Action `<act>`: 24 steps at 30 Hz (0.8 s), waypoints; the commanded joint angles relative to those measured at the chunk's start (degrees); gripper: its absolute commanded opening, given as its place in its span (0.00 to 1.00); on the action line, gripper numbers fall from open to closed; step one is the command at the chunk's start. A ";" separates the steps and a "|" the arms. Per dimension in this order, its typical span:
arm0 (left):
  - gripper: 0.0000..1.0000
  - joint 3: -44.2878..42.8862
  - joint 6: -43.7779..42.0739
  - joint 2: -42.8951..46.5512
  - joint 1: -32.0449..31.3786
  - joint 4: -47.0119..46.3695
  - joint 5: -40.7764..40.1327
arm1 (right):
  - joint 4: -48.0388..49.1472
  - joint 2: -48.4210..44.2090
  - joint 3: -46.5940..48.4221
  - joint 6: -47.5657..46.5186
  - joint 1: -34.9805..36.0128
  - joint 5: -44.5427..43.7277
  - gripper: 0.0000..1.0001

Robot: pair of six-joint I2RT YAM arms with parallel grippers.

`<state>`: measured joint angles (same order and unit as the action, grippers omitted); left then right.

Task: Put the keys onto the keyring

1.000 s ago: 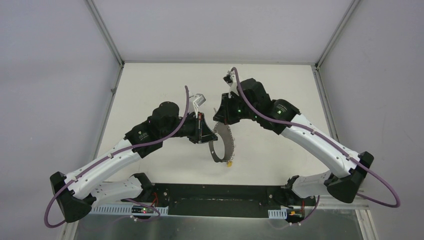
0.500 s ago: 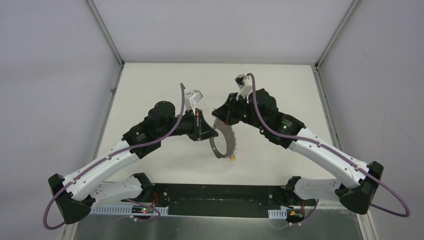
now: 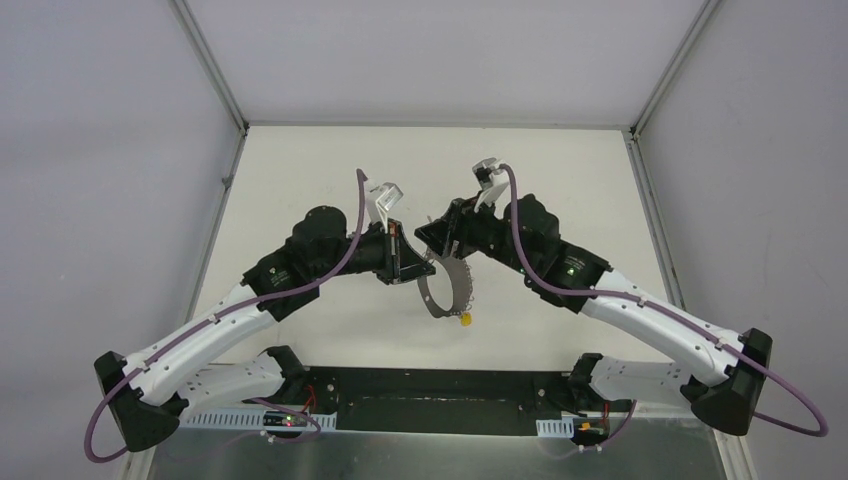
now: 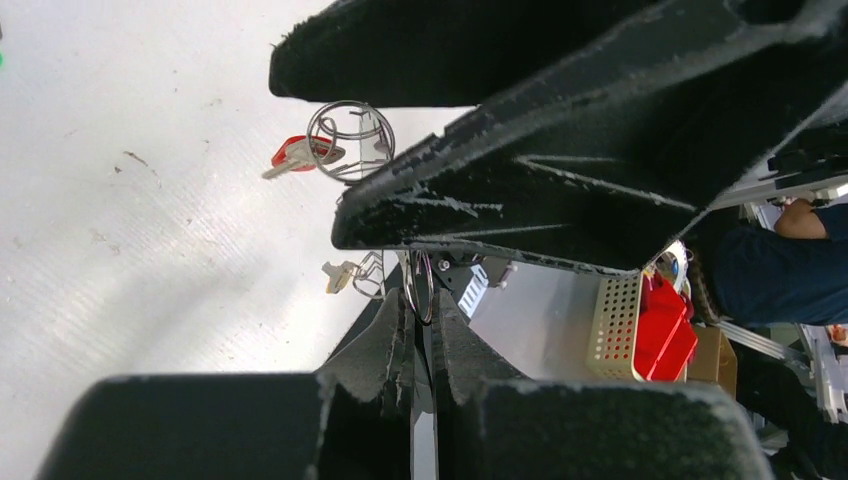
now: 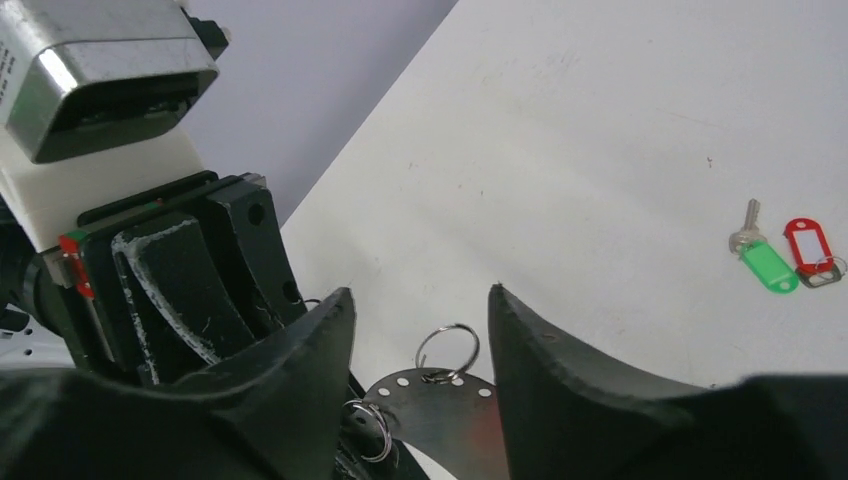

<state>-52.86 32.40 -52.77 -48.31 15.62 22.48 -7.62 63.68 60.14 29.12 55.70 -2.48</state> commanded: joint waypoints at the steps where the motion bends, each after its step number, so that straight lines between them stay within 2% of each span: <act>1: 0.00 -0.35 -0.21 2.13 -0.11 -7.54 0.93 | 3.13 -2.97 0.01 -3.44 0.37 0.99 0.62; 2: 0.00 -0.31 -0.30 2.10 -0.11 -7.47 0.87 | 2.57 -3.53 0.45 -3.48 0.29 0.21 0.69; 4: 0.00 -0.30 -0.55 2.04 -0.09 -7.09 0.85 | -0.23 -4.05 1.66 -3.46 0.31 -1.85 0.76; 10: 0.00 -0.26 -2.54 2.00 -0.05 -5.46 1.06 | -13.51 -3.16 9.28 -2.99 0.20 -7.06 0.82; 14: 0.00 -0.48 -5.27 2.49 -0.11 -3.69 1.20 | -22.47 -2.17 14.25 0.13 -1.12 -5.90 0.81; 21: 0.00 -0.04 -13.02 4.92 -0.09 -0.75 0.45 | -33.24 -2.16 19.34 10.14 -6.65 5.49 0.70; 24: 0.00 1.11 -18.38 6.57 -0.10 -0.61 0.03 | -34.06 -2.41 18.43 14.90 -7.63 9.83 0.65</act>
<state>-52.47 22.48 -49.39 -48.31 16.80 22.63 -36.51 61.49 77.01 36.03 49.01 -0.45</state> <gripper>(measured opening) 0.036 0.675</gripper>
